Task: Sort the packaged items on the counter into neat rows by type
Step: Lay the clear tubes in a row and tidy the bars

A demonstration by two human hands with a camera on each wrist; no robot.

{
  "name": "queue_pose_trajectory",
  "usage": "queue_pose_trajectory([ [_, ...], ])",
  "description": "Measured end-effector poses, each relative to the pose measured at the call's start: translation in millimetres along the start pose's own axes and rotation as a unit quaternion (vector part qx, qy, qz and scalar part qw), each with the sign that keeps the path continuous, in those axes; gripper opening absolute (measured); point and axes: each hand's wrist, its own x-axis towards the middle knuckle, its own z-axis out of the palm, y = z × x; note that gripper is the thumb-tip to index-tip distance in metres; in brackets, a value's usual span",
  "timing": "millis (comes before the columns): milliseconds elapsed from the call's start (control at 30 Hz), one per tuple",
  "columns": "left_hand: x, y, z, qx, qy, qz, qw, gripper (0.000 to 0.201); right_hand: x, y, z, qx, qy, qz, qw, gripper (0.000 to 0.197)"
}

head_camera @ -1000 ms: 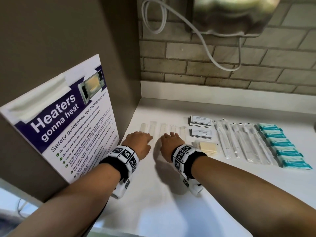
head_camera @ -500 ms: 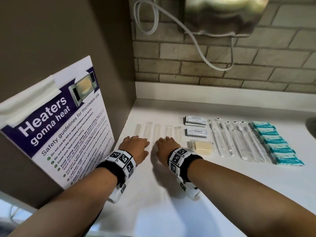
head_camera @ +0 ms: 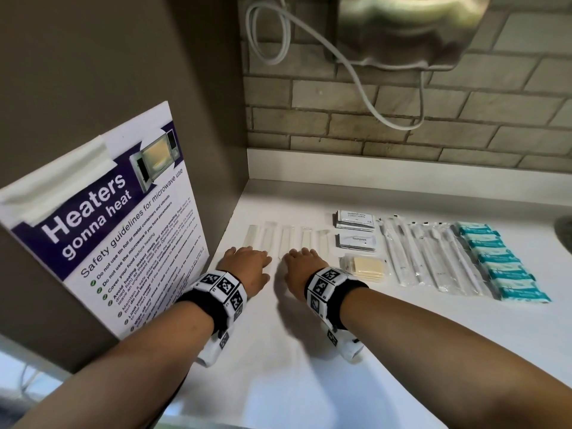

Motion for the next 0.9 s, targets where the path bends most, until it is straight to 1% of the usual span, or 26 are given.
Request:
queue_pose_trajectory([
  [133,-1.1,2.2,-3.2,-0.022,0.023,0.003,0.999,0.051,-6.4,3.0,-3.1,-0.004,0.011,0.019,1.0,0.053],
  [300,-2.1,24.4,-11.8,-0.05,0.064,0.069,0.994,0.045,-21.8,9.1,-6.1,0.006,0.005,0.047,0.999,0.051],
  [400,1.6,41.4,-11.0,-0.061,0.059,0.1,0.991,0.037,-31.7,13.0,-3.9,0.008,-0.001,0.061,0.998,0.058],
  [467,4.3,50.6,-7.8,-0.054,0.047,0.11,0.991,0.039,-38.1,15.7,-0.6,-0.007,-0.009,0.064,0.998,0.061],
  [533,6.3,56.2,-4.4,-0.034,0.038,0.109,0.993,0.045,-42.3,17.4,2.3,-0.011,-0.019,0.064,0.998,0.061],
  [633,9.3,60.4,-0.9,0.0,0.026,0.103,0.994,0.049,-47.1,19.6,5.1,0.004,-0.034,0.063,0.997,0.056],
  [733,10.7,60.4,1.8,0.011,0.025,0.101,0.995,0.05,-50.1,21.3,7.8,0.014,-0.037,0.068,0.997,0.053],
  [900,9.5,60.3,2.7,0.009,0.028,0.101,0.994,0.049,-52.6,22.1,8.2,0.017,-0.035,0.073,0.997,0.053],
])
